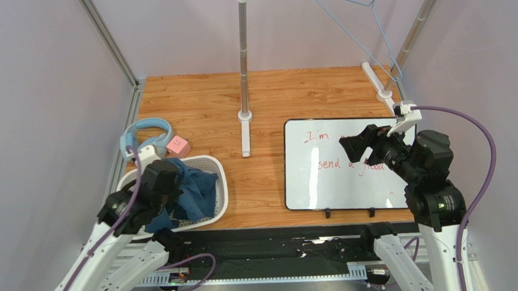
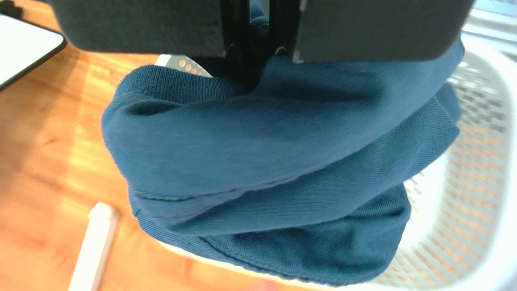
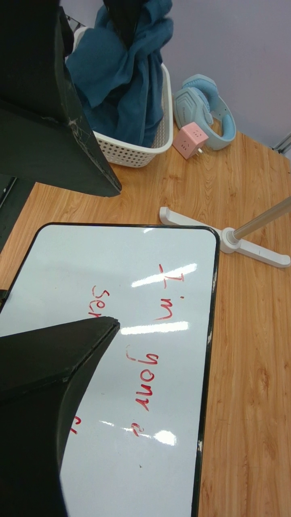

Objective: Remove the t-shirt from the hanger

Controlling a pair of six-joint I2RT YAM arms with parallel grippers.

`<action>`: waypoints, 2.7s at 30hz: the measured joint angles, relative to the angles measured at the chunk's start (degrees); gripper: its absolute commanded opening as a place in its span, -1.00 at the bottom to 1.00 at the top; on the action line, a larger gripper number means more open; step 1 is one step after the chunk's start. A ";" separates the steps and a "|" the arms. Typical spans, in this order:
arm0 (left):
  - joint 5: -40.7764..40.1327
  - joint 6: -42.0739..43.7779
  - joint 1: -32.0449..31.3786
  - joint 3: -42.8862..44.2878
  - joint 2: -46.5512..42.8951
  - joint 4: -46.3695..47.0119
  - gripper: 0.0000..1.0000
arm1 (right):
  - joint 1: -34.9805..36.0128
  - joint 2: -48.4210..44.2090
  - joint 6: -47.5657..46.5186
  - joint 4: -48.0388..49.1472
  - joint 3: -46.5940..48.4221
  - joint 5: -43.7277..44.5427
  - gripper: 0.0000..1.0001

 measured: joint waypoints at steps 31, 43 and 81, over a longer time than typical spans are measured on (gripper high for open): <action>16.22 -17.31 8.76 -22.18 -5.81 17.40 0.99 | 0.39 1.97 -0.48 -0.70 -0.39 -1.95 1.00; 19.39 -14.34 8.76 -11.34 -11.10 7.89 0.99 | 9.62 5.01 -0.26 -3.48 -0.20 -0.39 1.00; 57.70 1.31 8.76 -13.44 -12.39 28.11 0.99 | 57.99 17.57 12.79 12.81 -3.28 29.22 1.00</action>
